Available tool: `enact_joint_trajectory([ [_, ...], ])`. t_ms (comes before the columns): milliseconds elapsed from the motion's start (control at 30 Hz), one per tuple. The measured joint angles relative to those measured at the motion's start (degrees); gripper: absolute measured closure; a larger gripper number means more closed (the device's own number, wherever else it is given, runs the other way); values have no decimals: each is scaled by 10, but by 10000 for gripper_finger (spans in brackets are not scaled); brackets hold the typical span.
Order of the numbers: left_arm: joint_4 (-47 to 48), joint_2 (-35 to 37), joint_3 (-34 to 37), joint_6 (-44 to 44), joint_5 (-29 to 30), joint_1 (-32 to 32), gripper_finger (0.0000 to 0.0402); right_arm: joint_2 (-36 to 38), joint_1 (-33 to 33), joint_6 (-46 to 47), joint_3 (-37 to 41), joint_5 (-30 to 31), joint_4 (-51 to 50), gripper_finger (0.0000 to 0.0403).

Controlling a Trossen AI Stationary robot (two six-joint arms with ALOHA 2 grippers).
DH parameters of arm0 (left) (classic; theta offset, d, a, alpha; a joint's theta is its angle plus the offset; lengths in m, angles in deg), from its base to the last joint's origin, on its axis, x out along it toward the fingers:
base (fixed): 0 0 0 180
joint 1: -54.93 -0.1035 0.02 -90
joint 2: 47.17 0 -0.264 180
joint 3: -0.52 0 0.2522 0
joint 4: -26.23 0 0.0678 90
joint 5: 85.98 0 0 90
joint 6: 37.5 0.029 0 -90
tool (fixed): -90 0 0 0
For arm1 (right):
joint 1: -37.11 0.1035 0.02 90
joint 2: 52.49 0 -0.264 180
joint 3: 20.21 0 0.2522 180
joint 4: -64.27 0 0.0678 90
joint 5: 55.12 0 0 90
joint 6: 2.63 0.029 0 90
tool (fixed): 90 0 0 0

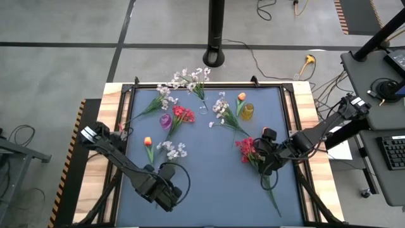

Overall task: Sort flowers into vase by color
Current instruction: Put the orange tulip into the yellow vase

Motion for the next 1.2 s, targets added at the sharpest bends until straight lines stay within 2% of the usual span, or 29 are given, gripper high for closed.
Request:
enact_joint_trajectory([
  [133, -27, 0, 0, -8, 0, 4, 391, 0, 0, -17, 2, 0, -2, 78],
  [300, -64, 0, 0, -4, 0, 2, 350, 0, 0, -31, 4, 1, 0, 78],
  [367, -40, 2, 0, 14, -5, -3, 331, 0, 0, -33, 5, 13, 1, 78],
  [433, 22, 8, 0, 0, -6, -9, 312, 0, 0, -33, 6, 26, 5, 78],
  [567, 143, 21, 6, -112, 1, -22, 273, 0, 0, -34, 7, 29, 20, 78],
  [700, 116, 31, 48, -138, 13, -22, 244, 0, 0, -41, 7, 39, 27, 78],
  [800, 75, 36, 92, -148, 13, -29, 237, 0, 0, -54, 7, 40, 33, 78],
  [967, 61, 40, 155, -199, -8, -46, 241, 0, 0, -68, 7, 40, 52, 78],
  [1100, -9, 40, 193, -217, 13, -46, 247, 0, 0, -69, 7, 40, 51, 78],
  [1200, -12, 37, 212, -239, 10, -48, 249, 0, 0, -69, 7, 40, 51, 78],
])
